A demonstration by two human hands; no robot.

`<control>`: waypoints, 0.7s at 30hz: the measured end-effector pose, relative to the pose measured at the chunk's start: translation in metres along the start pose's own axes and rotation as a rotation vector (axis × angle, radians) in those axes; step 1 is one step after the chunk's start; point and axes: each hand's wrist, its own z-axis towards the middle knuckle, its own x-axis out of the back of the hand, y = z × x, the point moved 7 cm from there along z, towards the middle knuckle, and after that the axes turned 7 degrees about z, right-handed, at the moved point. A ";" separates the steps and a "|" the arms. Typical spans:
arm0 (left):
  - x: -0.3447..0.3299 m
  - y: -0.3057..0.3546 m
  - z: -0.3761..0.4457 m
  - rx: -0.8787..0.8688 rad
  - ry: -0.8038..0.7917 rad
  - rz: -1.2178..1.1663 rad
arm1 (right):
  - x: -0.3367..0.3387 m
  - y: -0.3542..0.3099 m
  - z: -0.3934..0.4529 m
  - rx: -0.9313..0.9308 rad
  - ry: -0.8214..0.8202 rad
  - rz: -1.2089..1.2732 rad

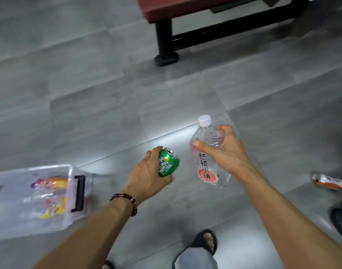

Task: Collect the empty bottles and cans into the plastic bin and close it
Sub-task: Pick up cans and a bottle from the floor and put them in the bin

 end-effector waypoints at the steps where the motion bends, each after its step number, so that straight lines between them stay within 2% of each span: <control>1: 0.007 -0.026 -0.011 0.020 0.014 -0.016 | -0.027 -0.008 -0.007 0.010 -0.015 -0.021; 9: 0.072 -0.253 -0.103 0.152 0.131 -0.120 | -0.272 -0.072 -0.075 0.107 -0.115 -0.141; 15: 0.088 -0.428 -0.175 0.407 0.215 -0.251 | -0.475 -0.099 -0.120 0.160 -0.316 -0.213; 21: 0.094 -0.557 -0.201 0.664 0.425 -0.388 | -0.633 -0.118 -0.133 0.276 -0.477 -0.331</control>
